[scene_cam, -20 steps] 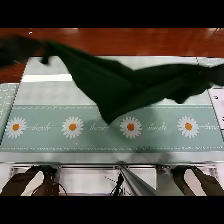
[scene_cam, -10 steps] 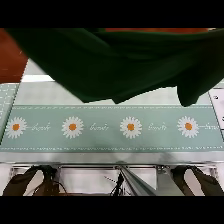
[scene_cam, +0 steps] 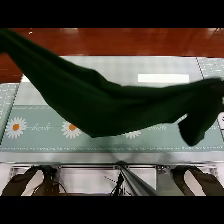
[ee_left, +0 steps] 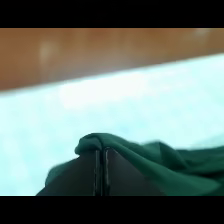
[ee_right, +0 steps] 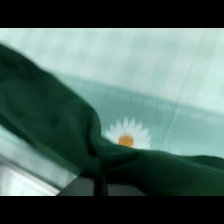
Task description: Fold the shirts.
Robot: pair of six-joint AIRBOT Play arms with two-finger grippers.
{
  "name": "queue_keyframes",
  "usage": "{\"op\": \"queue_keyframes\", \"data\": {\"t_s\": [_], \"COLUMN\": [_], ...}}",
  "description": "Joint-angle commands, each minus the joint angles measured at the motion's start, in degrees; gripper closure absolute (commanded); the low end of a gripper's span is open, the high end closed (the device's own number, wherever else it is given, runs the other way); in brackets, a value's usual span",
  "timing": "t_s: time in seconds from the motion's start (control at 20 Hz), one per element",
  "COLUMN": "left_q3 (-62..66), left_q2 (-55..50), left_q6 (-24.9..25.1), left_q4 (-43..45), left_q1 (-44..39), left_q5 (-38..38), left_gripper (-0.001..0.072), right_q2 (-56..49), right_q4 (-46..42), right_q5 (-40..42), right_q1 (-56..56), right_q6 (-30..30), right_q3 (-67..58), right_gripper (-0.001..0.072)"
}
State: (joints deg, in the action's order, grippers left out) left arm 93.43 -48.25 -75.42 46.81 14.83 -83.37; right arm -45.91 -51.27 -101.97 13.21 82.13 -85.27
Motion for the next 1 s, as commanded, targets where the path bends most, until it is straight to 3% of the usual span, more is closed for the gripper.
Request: {"op": "queue_keyframes", "data": {"t_s": [0.0, 0.2, 0.5, 0.7, 0.95], "left_q3": [-9.5, -21.9, -25.2, -25.2, -25.2], "left_q2": [-2.4, -8.1, -21.4, -30.3, -37.2], "left_q6": [-0.6, 1.5, 1.4, 1.4, 1.4], "left_q4": [3.0, 4.7, 2.0, 0.1, 0.1], "left_q1": [-0.6, -0.5, -0.7, -3.6, -5.9], "left_q5": [-3.9, 0.6, 11.4, 16.4, 17.1], "left_gripper": [0.0685, 0.0684, 0.0684, 0.0684, 0.0683], "right_q2": [-2.2, -8.7, -21.1, -29.4, -35.0], "right_q4": [-13.6, -26.7, -22.8, -19.1, -18.2], "right_q5": [0.7, 18.6, 39.8, 45.2, 45.0], "right_q1": [-13.1, -20.7, -20.9, -20.9, -20.9], "right_q6": [1.3, 5.5, 7.7, 7.7, 7.5], "right_q3": [9.3, 15.8, 15.8, 15.8, 15.8], "right_gripper": [0.0684, 0.0683, 0.0683, 0.0683, 0.0683]}}
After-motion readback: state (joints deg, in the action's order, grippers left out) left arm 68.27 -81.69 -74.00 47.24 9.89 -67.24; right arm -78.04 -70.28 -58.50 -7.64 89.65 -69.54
